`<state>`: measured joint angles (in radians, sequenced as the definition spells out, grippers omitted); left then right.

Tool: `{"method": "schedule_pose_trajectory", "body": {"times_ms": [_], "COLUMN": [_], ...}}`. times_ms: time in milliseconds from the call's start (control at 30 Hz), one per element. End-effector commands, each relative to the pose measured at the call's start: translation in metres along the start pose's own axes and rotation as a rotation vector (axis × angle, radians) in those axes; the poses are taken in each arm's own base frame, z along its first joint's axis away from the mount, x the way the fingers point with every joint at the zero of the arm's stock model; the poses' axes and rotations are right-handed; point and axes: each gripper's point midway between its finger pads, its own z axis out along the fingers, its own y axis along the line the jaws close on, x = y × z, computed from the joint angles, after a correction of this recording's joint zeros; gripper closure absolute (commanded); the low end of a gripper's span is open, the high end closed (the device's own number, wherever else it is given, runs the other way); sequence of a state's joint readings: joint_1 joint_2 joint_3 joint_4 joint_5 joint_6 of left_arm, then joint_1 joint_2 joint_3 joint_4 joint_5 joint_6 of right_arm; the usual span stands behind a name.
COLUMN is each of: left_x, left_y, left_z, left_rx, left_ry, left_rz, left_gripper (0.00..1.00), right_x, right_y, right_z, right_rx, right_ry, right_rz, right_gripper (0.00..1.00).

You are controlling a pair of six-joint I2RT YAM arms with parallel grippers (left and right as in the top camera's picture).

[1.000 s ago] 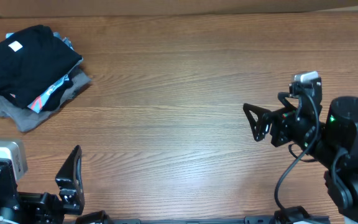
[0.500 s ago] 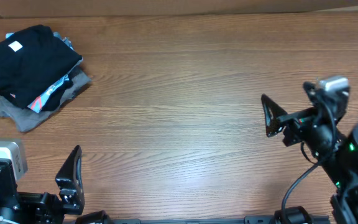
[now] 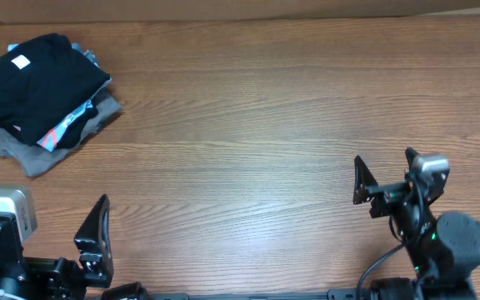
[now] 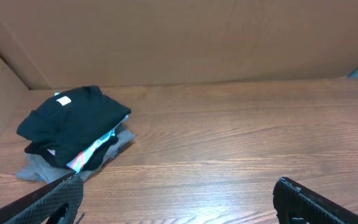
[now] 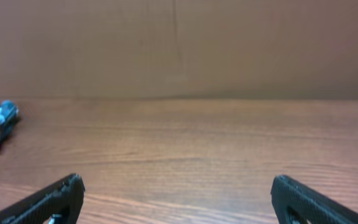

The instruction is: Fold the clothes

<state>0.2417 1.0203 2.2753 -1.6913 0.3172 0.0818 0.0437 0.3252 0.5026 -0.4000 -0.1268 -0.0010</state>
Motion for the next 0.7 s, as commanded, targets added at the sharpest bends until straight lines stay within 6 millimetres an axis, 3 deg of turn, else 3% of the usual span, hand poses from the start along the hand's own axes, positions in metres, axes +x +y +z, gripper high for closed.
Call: {"method": "schedule_pose_trajectory", "body": {"times_ms": [0,267,667], "left_x": [0.0,0.0,0.0], "left_y": [0.001,0.001,0.001], "left_z": [0.001,0.001,0.001], "left_rx": [-0.001,-0.001,-0.001], "left_ry": [0.003,0.003,0.004], "left_rz": [0.002,0.002,0.002], "left_gripper": [0.0,0.0,0.0], "right_x": [0.016,0.045,0.084], "right_y": [-0.004,-0.006,-0.01], "right_z": [-0.003,-0.007,0.018], "right_rx": [0.01,0.007,-0.022], "right_ry": [-0.046,-0.126,-0.156], "right_rz": [-0.007,-0.012,0.068], "right_gripper": [0.0,0.0,0.0]}}
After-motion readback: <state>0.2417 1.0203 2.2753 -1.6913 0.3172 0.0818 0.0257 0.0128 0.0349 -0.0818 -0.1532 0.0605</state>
